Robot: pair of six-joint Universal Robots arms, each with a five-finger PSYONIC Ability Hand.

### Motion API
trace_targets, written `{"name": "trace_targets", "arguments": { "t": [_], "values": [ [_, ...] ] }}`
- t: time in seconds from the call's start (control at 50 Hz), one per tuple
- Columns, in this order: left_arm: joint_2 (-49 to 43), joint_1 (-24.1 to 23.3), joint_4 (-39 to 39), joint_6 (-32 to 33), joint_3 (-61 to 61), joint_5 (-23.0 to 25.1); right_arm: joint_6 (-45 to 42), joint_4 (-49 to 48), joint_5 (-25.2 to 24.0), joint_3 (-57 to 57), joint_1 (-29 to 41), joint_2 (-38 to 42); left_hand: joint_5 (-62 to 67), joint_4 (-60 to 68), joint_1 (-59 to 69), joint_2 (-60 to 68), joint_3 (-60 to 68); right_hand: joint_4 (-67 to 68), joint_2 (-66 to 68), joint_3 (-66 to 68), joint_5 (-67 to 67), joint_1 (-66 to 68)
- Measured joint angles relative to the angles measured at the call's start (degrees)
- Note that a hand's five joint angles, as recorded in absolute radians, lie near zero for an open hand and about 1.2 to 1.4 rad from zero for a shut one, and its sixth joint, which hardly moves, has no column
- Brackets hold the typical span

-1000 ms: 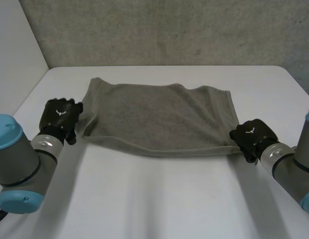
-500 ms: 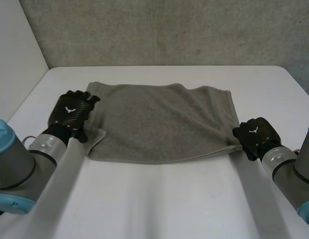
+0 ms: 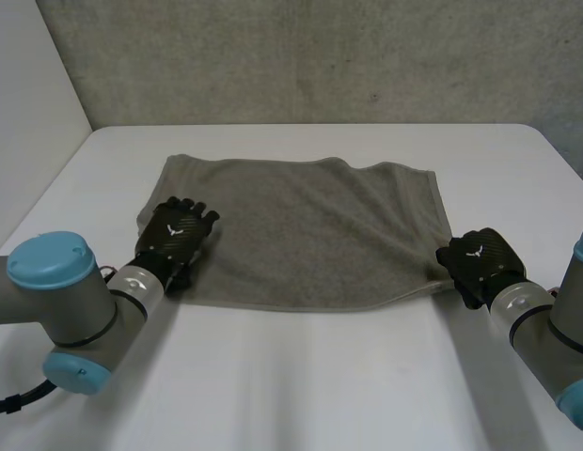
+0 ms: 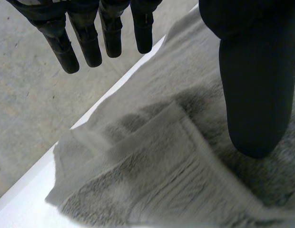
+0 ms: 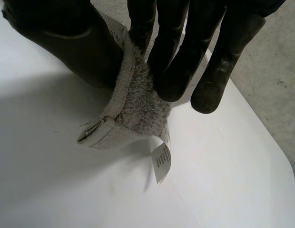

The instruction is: Fold the towel.

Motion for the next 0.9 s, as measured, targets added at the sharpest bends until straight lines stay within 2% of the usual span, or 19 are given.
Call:
{"name": "trace_targets", "arguments": {
  "t": [0.1, 0.34, 0.48, 0.56, 0.66, 0.74, 0.82, 0.9],
  "values": [
    [-0.6, 0.6, 0.1, 0.5, 0.9, -3.2, -0.1, 0.0, 0.0, 0.0, 0.0, 0.0, 0.0, 0.0, 0.0, 0.0, 0.0, 0.0, 0.0, 0.2, 0.0, 0.0],
    [1.1, 5.0, 0.4, 0.9, 2.0, -16.9, -0.3, 0.0, 0.1, 0.0, 0.0, 0.0, 0.1, 0.0, 0.0, 0.0, 0.0, 0.0, 0.0, 0.2, 0.0, 0.0],
    [4.5, 7.6, 0.4, 0.8, -0.8, -18.7, -0.6, 0.0, 0.1, -0.1, -0.1, 0.3, -0.3, -0.3, -0.4, -0.3, -0.3, 0.0, 0.0, 0.2, 0.0, 0.0],
    [7.6, 8.5, 1.0, 0.6, -3.7, -18.0, -0.6, -0.1, 0.1, -0.1, -0.1, 0.5, -1.8, -1.9, -1.9, -1.9, -1.8, 0.0, 0.0, 0.2, 0.0, 0.0],
    [11.7, 8.7, 3.2, 0.5, -7.9, -14.8, -0.6, -0.1, 0.1, -0.1, 0.0, 0.5, -2.1, -2.3, -2.3, -2.3, -2.2, 0.0, 0.0, 0.2, 0.0, 0.0],
    [14.1, 8.7, 4.8, 0.6, -10.5, -9.9, -0.6, 0.0, 0.1, -0.1, 0.0, 0.5, -0.5, -1.0, -0.8, -0.6, -0.6, 0.0, 0.0, 0.2, 0.0, 0.0],
    [15.6, 8.6, 4.9, 0.8, -12.2, -1.2, -0.7, 0.0, 0.1, 0.0, 0.0, 0.4, 3.7, 3.2, 3.1, 3.3, 3.3, 0.0, 0.0, 0.2, 0.0, 0.0],
    [15.7, 8.6, 2.8, 0.9, -12.5, 5.2, -0.6, 0.0, 0.1, 0.0, 0.0, 0.4, 5.5, 5.1, 5.0, 5.2, 5.2, 0.0, 0.0, 0.2, 0.0, 0.0]
  ]
}}
